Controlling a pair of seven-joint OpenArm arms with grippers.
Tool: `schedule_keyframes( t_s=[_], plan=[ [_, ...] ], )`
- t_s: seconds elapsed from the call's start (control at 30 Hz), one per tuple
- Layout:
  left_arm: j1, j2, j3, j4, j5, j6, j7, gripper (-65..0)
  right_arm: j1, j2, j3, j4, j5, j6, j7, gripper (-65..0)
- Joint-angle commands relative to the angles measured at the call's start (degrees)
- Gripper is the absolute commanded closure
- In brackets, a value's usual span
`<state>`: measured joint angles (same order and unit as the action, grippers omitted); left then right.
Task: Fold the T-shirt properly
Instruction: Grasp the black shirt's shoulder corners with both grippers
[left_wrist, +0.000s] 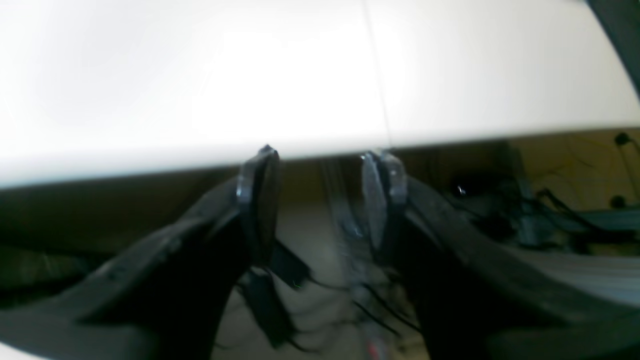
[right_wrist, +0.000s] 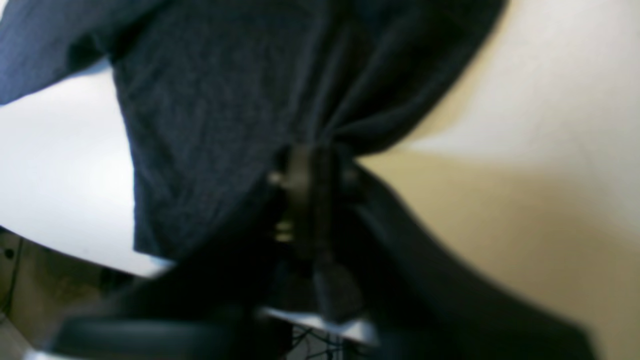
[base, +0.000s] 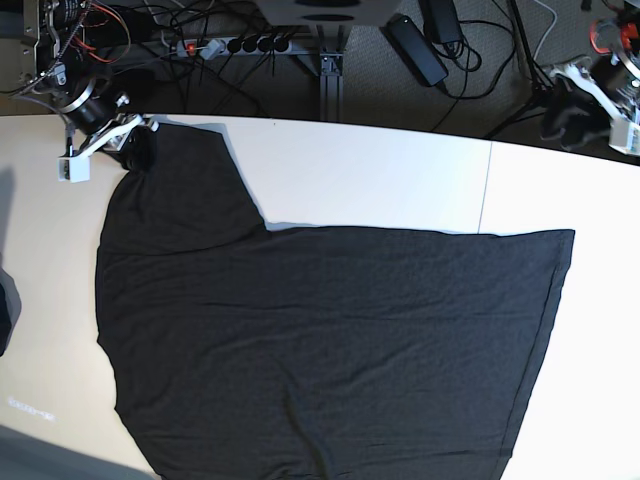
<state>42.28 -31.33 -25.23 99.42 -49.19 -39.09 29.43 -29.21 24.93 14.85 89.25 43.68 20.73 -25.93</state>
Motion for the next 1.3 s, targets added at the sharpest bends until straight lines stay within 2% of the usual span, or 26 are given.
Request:
schedule_keyframes(
  t_s=[0.0,0.17,0.4,0.63,0.8,1.0,1.17,1.23,1.27],
  plan=[
    [-0.9,-1.9,-0.7,0.7,-0.8,-0.9,-0.9,-30.5,-0.5,0.6,-0.1,0.2,-2.0,2.6,-2.1,0.0],
    [-8.2,-5.5,-0.7,-4.0,-0.2,-0.9,-0.9,-30.5,-0.5,0.6,-0.1,0.2,-6.2,2.6,-2.1,0.0],
    [-23.4,-6.5,0.1,-25.7,-1.2,0.1,-1.3,-30.5,-0.5,0.6,-0.1,0.2,-6.2,2.6,-2.1,0.0],
    [-33.7,-6.4,8.6,-41.9,-6.8,-0.2,0.4,-30.5,-0.5,0.6,-0.1,0.2,-6.2,2.6,-2.1,0.0],
    [-38.0,-5.5,15.6,-44.7,-6.7,-0.2,0.5,-30.5,-0.5,0.6,-0.1,0.2,-6.2,2.6,-2.1,0.0],
    [-40.7,-3.6,23.0,-44.7,-6.0,-0.1,3.2,-30.5,-0.5,0.6,-0.1,0.2,-6.2,2.6,-2.1,0.0],
    [-40.5,-1.0,24.2,-44.7,-3.0,-0.1,3.4,-30.4,-0.5,0.6,-0.1,0.2,-6.2,2.6,-2.1,0.0],
    [-40.5,-0.7,24.2,-44.7,-2.4,-0.1,3.3,-27.5,-0.5,0.6,-0.1,0.2,-6.2,2.6,-2.1,0.0],
    [-40.5,-0.7,24.2,-44.7,-2.4,-0.1,2.6,-22.9,-0.5,0.6,-0.1,0.2,-6.2,2.6,-2.2,0.0]
  ],
)
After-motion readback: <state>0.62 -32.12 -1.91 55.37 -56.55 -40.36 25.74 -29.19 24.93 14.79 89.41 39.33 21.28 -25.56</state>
